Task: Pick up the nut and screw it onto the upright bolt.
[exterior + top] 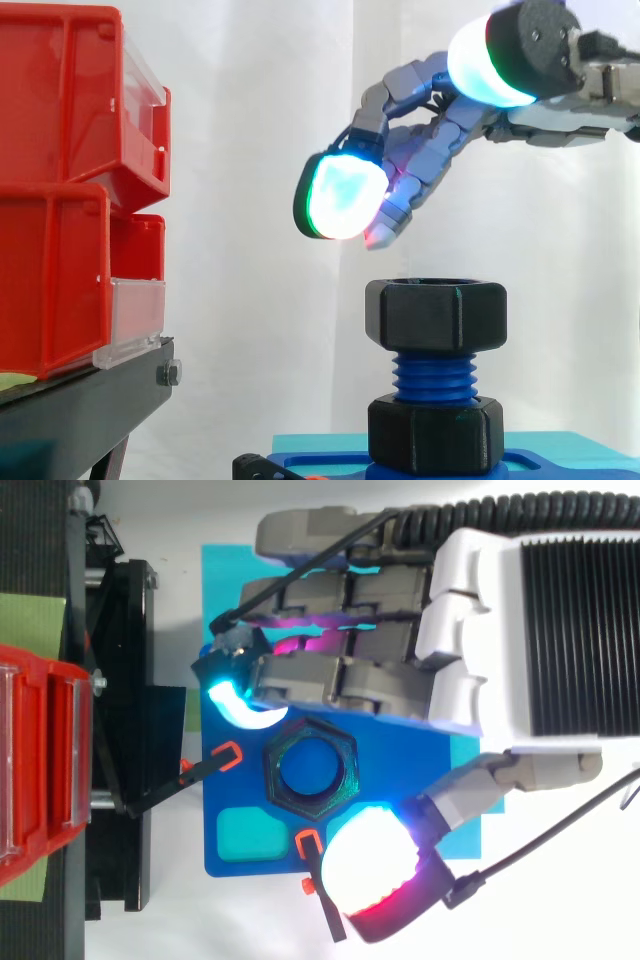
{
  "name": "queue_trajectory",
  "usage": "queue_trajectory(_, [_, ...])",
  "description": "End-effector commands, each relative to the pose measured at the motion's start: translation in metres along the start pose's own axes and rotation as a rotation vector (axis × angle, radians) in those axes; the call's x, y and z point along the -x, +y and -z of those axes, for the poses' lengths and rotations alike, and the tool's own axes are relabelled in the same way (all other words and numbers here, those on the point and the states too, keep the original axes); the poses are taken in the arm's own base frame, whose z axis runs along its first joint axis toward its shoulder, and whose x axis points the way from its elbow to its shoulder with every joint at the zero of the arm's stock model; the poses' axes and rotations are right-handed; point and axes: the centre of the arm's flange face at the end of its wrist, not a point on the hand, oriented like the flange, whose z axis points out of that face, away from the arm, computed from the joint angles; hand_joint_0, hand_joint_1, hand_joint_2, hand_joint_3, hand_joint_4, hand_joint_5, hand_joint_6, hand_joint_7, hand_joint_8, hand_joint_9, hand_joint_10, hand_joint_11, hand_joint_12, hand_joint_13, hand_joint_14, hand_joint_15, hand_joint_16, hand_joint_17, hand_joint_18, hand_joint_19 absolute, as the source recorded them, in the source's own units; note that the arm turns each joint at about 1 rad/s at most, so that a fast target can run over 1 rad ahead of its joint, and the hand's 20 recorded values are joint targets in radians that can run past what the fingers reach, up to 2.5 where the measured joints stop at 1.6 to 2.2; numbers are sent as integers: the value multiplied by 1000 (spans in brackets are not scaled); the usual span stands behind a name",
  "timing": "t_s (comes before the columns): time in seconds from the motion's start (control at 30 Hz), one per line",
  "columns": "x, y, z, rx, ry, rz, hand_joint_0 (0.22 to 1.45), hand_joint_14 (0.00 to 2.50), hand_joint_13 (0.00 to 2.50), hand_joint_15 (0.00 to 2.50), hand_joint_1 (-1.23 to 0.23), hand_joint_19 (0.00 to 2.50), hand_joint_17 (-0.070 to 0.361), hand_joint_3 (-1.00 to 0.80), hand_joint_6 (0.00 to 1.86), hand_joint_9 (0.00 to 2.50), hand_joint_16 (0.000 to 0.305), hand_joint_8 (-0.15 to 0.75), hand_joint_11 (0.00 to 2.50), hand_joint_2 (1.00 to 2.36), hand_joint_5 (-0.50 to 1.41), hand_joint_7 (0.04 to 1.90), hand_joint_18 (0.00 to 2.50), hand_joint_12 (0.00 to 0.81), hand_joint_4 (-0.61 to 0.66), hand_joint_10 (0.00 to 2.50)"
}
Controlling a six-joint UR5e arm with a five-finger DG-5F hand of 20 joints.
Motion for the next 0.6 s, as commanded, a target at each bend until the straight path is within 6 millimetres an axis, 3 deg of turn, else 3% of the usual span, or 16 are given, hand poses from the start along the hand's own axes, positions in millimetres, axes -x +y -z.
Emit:
queue_trajectory(0.0, [-4,8,-3,8,-2,-1,529,0,497,0,-65,0,73,-500,502,764,32,218,0,1000,-110,697,249,277,220,0])
queue_trajectory(0.17, [-26,9,-8,8,26,-5,522,0,265,0,-20,0,79,-500,501,540,35,196,0,1000,-138,625,0,303,193,0])
queue_trajectory(0.57, [-28,12,-9,12,18,-3,511,0,25,0,56,0,90,-500,501,288,40,184,0,1000,-163,611,0,335,156,0])
